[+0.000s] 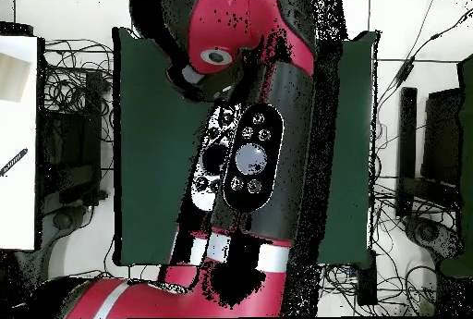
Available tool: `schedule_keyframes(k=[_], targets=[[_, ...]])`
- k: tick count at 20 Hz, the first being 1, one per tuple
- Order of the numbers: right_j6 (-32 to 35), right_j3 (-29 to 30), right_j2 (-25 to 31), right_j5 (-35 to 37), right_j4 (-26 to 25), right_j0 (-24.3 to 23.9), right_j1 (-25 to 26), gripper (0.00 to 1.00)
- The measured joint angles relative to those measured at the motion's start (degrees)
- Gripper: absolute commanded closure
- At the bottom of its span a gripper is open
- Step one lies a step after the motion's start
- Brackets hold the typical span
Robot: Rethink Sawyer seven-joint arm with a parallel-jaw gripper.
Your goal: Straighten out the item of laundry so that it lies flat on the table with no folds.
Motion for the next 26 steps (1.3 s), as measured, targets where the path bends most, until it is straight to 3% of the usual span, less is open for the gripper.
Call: schedule_keyframes(k=[6, 15, 26], targets=[[1.59, 3.47, 0.0, -8.11, 2.37, -0.06, 1.3, 1.0], [6.71, 3.71, -0.17, -16.34, 4.26, 0.24, 5.76, 1.0], [18.77, 3.68, -1.15, -17.07, 6.61, 2.46, 10.72, 1.0]])
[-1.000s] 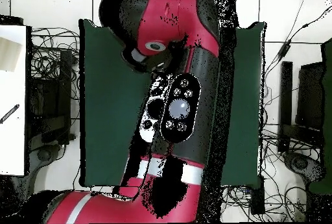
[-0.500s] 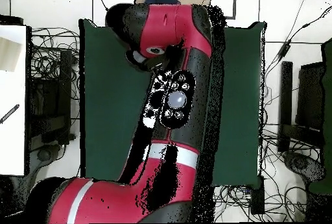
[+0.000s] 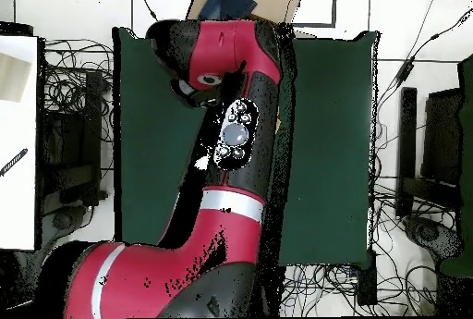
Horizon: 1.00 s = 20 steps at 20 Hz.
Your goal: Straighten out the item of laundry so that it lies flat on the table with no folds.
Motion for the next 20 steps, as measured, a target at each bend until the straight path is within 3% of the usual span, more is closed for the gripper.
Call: schedule_keyframes(k=[7, 20], targets=[[2.52, 1.12, -0.02, -1.13, 0.13, 1.66, 0.47, 1.0], [3.34, 6.63, -0.31, -12.8, 0.93, 3.35, 0.4, 1.0]])
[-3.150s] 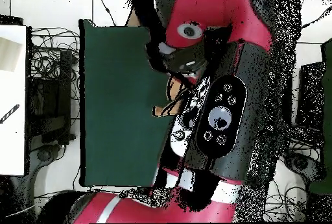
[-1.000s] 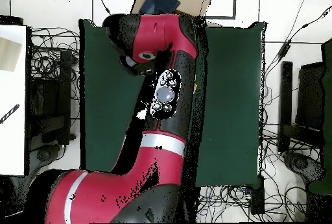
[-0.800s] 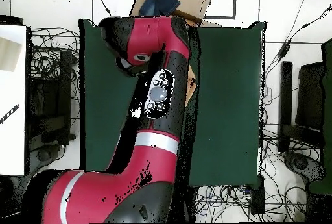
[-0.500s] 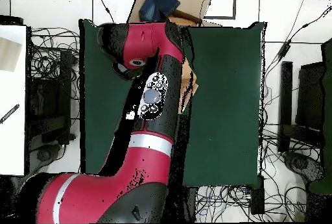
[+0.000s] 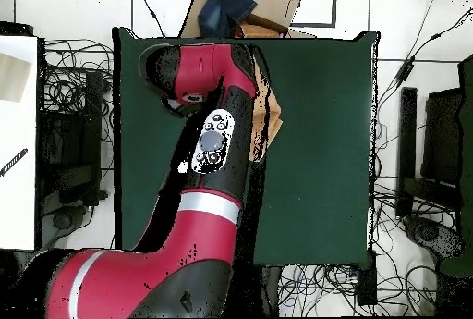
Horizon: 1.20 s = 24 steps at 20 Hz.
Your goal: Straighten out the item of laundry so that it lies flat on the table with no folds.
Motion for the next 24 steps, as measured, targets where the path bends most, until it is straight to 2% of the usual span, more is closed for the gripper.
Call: schedule_keyframes(k=[13, 14, 24], targets=[[12.07, -0.79, -4.33, -0.25, 3.17, 3.81, 3.78, 1.0], [14.55, -1.24, -4.91, -0.21, 3.85, 4.65, 4.65, 1.0], [22.16, -4.24, -6.18, 0.69, 6.27, 7.92, 8.21, 1.0]])
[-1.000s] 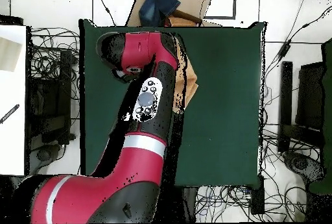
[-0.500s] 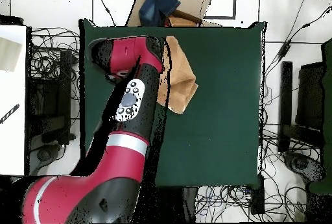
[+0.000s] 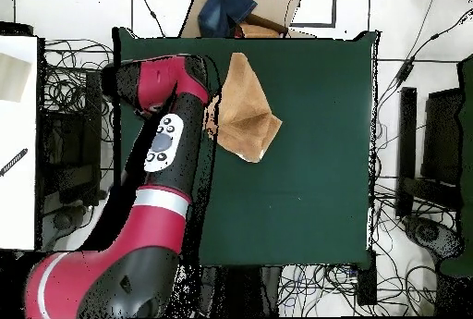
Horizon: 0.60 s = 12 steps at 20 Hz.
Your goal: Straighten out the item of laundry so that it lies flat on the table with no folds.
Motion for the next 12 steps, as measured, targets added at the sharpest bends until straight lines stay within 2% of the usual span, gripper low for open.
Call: schedule_keyframes(k=[12], targets=[[0.93, -3.41, -0.6, 3.46, 2.64, 2.4, 1.24, 1.0]])
